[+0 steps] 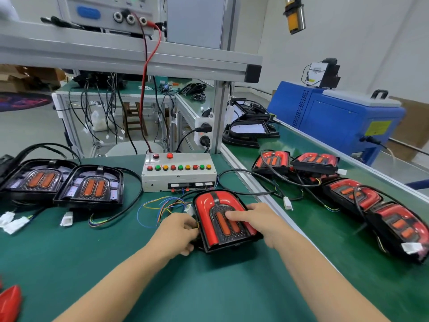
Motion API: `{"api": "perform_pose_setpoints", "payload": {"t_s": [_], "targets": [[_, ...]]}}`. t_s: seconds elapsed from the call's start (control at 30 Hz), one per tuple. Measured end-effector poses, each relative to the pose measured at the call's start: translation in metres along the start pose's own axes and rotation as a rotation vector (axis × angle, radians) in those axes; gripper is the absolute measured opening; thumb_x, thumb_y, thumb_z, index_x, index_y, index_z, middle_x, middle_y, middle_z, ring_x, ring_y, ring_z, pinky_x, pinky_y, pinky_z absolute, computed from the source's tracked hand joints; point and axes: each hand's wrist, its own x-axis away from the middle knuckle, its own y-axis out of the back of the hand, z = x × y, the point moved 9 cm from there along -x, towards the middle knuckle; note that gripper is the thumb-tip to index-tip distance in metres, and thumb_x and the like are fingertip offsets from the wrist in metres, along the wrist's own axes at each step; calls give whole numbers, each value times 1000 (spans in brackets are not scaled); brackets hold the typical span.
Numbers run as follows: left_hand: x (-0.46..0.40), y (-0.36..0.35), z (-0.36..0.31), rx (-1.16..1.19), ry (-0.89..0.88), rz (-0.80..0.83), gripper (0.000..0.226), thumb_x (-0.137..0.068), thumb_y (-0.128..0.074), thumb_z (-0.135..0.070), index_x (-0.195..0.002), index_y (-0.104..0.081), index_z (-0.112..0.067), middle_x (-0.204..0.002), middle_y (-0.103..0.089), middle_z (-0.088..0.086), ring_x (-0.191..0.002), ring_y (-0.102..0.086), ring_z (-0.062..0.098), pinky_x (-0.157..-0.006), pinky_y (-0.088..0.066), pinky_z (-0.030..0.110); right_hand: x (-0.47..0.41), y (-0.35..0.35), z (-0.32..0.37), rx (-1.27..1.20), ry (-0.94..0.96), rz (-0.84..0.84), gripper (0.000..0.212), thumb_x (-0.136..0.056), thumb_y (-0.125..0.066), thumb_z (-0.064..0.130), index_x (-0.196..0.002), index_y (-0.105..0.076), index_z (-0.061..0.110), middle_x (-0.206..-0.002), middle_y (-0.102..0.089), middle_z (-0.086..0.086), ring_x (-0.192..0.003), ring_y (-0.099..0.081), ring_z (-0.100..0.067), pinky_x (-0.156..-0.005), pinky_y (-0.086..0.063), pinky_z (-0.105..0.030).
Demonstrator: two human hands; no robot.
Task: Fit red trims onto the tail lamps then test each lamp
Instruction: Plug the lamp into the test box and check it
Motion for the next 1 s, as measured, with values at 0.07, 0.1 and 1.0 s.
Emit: {"api": "perform_pose_setpoints", "payload": {"t_s": [0.07, 0.1, 1.0], "targets": [[3, -6, 5, 246, 94, 36, 15, -91, -50, -1, -94, -64, -2, -75, -61, 10, -50, -55, 14, -51, -51, 23, -2, 0, -4, -63, -24, 18, 51, -71, -85, 22, -114, -64, 3, -98, -74, -12, -92, -70, -27, -94, -52, -41], [4, -10, 5, 358, 139, 63, 15, -91, -50, -4, -91, -65, -3, -76, -62, 10, -53, -57, 16, -53, -52, 24, -2, 0, -5, -105, -30, 34, 45, -73, -83, 18, -111, -66, 3, -90, -76, -12, -83, -72, -25, -84, -56, -37], [2, 1, -46, 963, 176, 114, 34, -63, -72, -19, -92, -64, -6, -74, -70, 11, -59, -69, 24, -41, -52, 21, -2, -2, -9, -664, -34, 114, 29, -98, -54, 20, -123, -55, 5, -116, -61, -19, -95, -60, -26, -87, -50, -37]]}}
